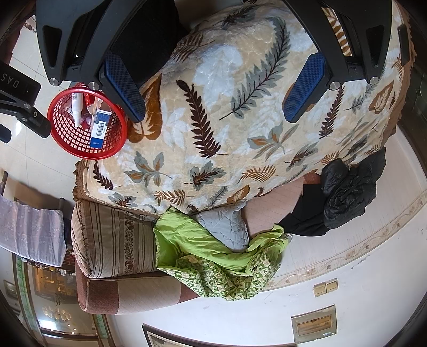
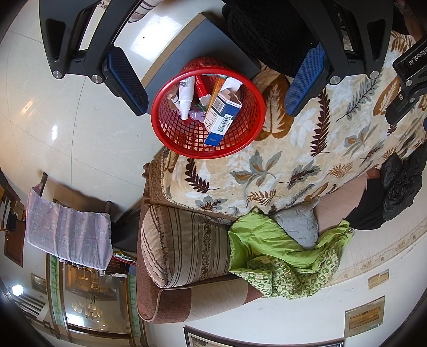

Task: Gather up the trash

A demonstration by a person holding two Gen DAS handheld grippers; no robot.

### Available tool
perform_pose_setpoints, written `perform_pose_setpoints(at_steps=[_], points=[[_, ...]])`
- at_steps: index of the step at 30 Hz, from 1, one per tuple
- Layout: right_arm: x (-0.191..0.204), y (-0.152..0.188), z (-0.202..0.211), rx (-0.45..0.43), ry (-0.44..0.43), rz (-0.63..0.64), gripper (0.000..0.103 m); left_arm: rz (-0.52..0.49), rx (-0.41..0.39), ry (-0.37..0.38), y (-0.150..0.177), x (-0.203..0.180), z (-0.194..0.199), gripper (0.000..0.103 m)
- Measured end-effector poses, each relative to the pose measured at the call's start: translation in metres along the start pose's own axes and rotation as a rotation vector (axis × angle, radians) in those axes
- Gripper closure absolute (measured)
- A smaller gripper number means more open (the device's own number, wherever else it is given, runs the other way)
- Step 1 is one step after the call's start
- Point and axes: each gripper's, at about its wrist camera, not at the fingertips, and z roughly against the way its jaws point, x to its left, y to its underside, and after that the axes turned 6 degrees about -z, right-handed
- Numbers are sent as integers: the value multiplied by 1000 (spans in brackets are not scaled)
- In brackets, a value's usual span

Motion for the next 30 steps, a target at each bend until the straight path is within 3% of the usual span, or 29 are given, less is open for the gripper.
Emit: perform_pose_setpoints(at_steps=[22, 25, 30], points=[[4, -2, 2, -4, -11, 6, 0, 11, 1, -10, 2, 5, -1, 0], [10, -5, 0, -7, -50, 14, 0, 28, 16, -24, 3, 14, -7, 0], [59, -15, -19, 27, -150, 110, 0, 139, 101, -72, 20, 55, -22, 0]])
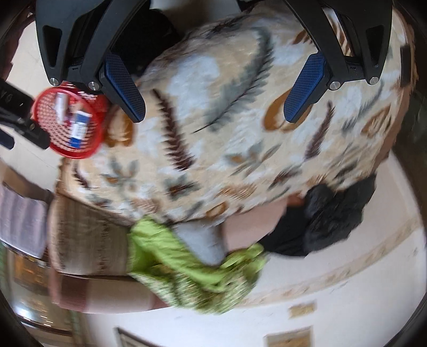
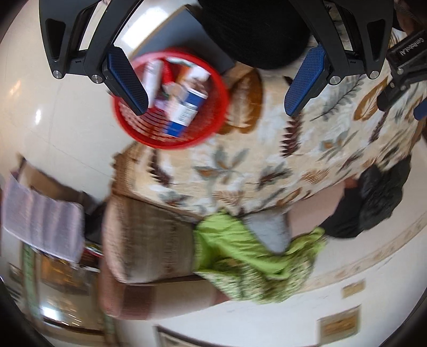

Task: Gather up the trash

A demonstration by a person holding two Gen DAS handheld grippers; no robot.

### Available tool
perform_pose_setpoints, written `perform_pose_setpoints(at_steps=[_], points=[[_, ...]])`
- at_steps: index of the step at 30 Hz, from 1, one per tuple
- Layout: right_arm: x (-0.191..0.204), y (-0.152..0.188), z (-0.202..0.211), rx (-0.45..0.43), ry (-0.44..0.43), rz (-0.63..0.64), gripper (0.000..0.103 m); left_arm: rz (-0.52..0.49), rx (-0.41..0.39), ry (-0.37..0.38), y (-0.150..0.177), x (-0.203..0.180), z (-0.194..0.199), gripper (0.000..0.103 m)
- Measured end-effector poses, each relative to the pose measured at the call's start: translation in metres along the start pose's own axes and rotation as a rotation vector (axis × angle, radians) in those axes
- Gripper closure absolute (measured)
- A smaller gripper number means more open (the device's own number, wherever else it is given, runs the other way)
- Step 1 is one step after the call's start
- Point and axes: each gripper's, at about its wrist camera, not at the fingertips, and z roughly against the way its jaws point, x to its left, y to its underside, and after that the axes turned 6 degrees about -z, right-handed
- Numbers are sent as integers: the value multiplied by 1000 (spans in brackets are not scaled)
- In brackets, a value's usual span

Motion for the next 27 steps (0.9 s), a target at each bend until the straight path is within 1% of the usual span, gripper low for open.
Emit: perform_pose_setpoints(at_steps=[2, 3, 5, 6, 7, 8, 10, 11, 12, 13, 15, 16, 18, 19, 20, 22, 24, 27], points=[[31, -9, -16, 4, -74, 31, 0, 69, 48, -44, 8, 28, -15, 0], [42, -11, -22, 6, -84, 42, 0, 109, 78, -67, 13, 44, -25, 0], [85, -12, -49, 36, -83, 120, 0, 182, 166, -170, 24, 83, -53, 0], [105, -11, -63, 62, -103, 157, 0, 200, 195, -206, 30, 95, -61, 0], [129, -7, -82, 99, -143, 192, 0, 232, 257, -273, 39, 116, -81, 0], [143, -3, -94, 121, -166, 214, 0, 260, 304, -314, 47, 132, -95, 0], [177, 8, -132, 204, -195, 274, 0, 320, 365, -341, 60, 158, -121, 0], [199, 15, -159, 268, -210, 302, 0, 348, 409, -342, 65, 170, -138, 0], [210, 21, -174, 294, -202, 311, 0, 365, 430, -327, 69, 177, -149, 0], [223, 27, -191, 320, -185, 323, 0, 397, 455, -288, 72, 185, -166, 0], [239, 33, -227, 365, -141, 312, 0, 433, 477, -251, 74, 194, -191, 0], [247, 33, -242, 379, -127, 291, 0, 451, 484, -219, 74, 197, -201, 0], [253, 34, -262, 379, -113, 286, 0, 462, 452, -234, 71, 201, -211, 0], [259, 34, -269, 345, -101, 296, 0, 457, 434, -237, 68, 200, -218, 0], [261, 32, -271, 320, -104, 302, 0, 454, 435, -237, 68, 202, -224, 0], [265, 33, -276, 315, -93, 313, 0, 445, 406, -254, 66, 202, -234, 0], [264, 32, -278, 309, -89, 292, 0, 443, 377, -268, 70, 204, -234, 0], [261, 32, -275, 297, -95, 285, 0, 441, 368, -285, 70, 209, -236, 0]])
